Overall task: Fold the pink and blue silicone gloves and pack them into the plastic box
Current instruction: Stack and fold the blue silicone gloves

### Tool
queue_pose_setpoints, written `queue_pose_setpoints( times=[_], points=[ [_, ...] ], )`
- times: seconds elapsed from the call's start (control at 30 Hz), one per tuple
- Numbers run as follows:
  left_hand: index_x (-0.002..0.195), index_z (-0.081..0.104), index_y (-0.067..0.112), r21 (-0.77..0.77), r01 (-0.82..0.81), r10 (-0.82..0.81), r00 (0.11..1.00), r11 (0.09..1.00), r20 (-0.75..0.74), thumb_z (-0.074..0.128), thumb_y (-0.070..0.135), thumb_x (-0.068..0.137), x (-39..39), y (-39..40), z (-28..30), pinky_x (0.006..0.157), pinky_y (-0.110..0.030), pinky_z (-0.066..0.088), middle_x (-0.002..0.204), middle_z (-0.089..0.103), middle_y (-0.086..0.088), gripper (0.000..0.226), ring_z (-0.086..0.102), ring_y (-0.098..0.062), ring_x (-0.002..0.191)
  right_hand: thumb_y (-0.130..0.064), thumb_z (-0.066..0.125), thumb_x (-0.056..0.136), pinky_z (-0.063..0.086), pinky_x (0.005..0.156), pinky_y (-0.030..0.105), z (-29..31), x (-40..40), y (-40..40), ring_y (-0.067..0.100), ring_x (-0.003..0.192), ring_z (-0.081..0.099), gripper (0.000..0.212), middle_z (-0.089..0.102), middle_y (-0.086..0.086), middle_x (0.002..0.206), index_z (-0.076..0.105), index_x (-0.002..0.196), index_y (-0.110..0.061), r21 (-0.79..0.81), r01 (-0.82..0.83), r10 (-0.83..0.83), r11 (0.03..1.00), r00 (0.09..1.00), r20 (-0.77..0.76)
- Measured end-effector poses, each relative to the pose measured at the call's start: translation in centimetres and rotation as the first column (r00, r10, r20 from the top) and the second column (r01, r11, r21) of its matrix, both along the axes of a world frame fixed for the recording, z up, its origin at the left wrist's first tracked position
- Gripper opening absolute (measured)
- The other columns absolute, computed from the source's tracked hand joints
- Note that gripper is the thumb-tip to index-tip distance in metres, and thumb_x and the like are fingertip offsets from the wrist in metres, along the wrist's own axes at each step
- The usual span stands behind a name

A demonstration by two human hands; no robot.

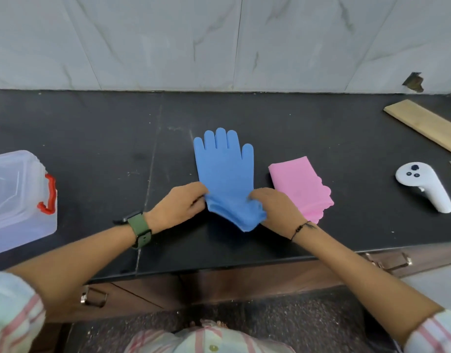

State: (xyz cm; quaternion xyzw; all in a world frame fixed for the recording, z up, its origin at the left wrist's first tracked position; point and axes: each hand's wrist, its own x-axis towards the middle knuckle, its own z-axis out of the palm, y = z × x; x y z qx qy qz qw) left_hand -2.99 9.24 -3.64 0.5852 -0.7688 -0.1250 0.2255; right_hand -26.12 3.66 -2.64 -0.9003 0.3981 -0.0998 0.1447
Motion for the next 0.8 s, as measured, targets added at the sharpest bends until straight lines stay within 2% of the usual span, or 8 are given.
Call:
queue_pose_setpoints(
  times=[0.1,0.27,0.33,0.4,0.53,0.63,0.73,0.8],
  points=[
    [0.082,0.057,-0.002,0.193,-0.3,0.35,0.873,0.934,-0.339,0.051,0.008,0.087,-0.7,-0.5,0.0,0.059,-0.032,0.04,0.075,0.059,-0.014,0.012,0.048,-0.022,0.062,0.0,0.042,0.088,0.04,0.066,0.035,0.7,1.6,-1.5,0.035,0.073,0.061,0.023,0.054,0.028,0.065,0.047,0.065,0.0,0.251,0.31,-0.372,0.917,0.891,0.26],
    [0.089,0.055,-0.006,0.497,-0.395,0.631,0.567,0.773,-0.53,0.044,0.008,0.084,-1.6,-1.7,0.6,0.07,-0.042,0.05,0.088,0.061,-0.018,0.018,0.053,-0.026,0.076,-0.007,0.044,0.085,0.03,0.054,0.026,0.9,3.8,-3.8,0.033,0.07,0.052,0.029,0.045,0.008,0.061,0.031,0.059,-0.01,0.28,0.465,-0.502,0.84,0.862,0.072],
    [0.105,0.056,0.0,0.529,-0.396,0.658,0.517,0.751,-0.548,0.046,0.011,0.086,-2.0,-2.1,0.9,0.082,-0.044,0.053,0.101,0.064,-0.017,0.024,0.061,-0.03,0.088,-0.008,0.044,0.085,0.021,0.047,0.026,0.3,4.4,-4.0,0.025,0.07,0.041,0.035,0.033,0.0,0.058,0.026,0.056,-0.014,0.229,0.499,-0.515,0.836,0.857,0.01],
    [0.123,0.046,0.008,0.529,-0.389,0.654,0.525,0.754,-0.545,0.05,0.019,0.088,-2.2,-2.4,1.2,0.074,-0.035,0.053,0.096,0.063,-0.007,0.037,0.062,-0.024,0.087,-0.008,0.045,0.085,0.024,0.049,0.028,0.0,4.6,-4.2,0.025,0.07,0.041,0.025,0.036,0.0,0.06,0.032,0.063,-0.011,0.211,0.504,-0.516,0.837,0.856,0.004],
    [0.138,0.024,0.013,0.382,-0.46,0.594,0.689,0.801,-0.415,0.05,0.009,0.089,-2.0,-3.0,1.3,0.063,-0.034,0.049,0.076,0.055,-0.006,0.056,0.054,-0.019,0.067,-0.001,0.044,0.082,0.033,0.057,0.032,0.0,4.5,-4.5,0.029,0.069,0.045,0.017,0.048,0.01,0.074,0.031,0.091,-0.009,0.179,0.494,-0.504,0.851,0.864,0.009],
    [0.137,0.023,0.016,0.277,-0.518,0.579,0.783,0.809,-0.227,0.048,0.003,0.087,-2.4,-3.6,1.2,0.064,-0.04,0.047,0.098,0.049,-0.013,0.057,0.052,-0.026,0.07,0.001,0.042,0.082,0.029,0.048,0.029,0.4,4.5,-4.8,0.031,0.068,0.046,0.027,0.046,0.007,0.068,0.031,0.104,-0.01,0.1,0.462,-0.458,0.881,0.887,-0.059],
    [0.134,0.036,0.015,-0.005,-0.467,0.46,0.868,0.884,0.187,0.048,0.001,0.084,-2.3,-3.9,0.8,0.061,-0.035,0.045,0.118,0.041,-0.015,0.053,0.05,-0.027,0.076,0.004,0.041,0.083,0.035,0.054,0.033,0.6,4.3,-5.2,0.032,0.082,0.052,0.051,0.054,0.014,0.103,0.031,0.132,-0.009,-0.093,0.37,-0.38,0.924,0.915,-0.136],
    [0.114,0.058,0.007,-0.211,-0.219,0.286,0.882,0.953,0.375,0.06,-0.002,0.078,-1.3,-4.1,0.4,0.065,-0.037,0.048,0.126,0.051,-0.02,0.037,0.056,-0.033,0.085,0.004,0.04,0.085,0.037,0.055,0.029,0.5,3.9,-5.7,0.029,0.097,0.047,0.051,0.045,0.013,0.12,0.034,0.132,-0.013,-0.273,0.2,-0.271,0.941,0.928,-0.255]
  ],
)
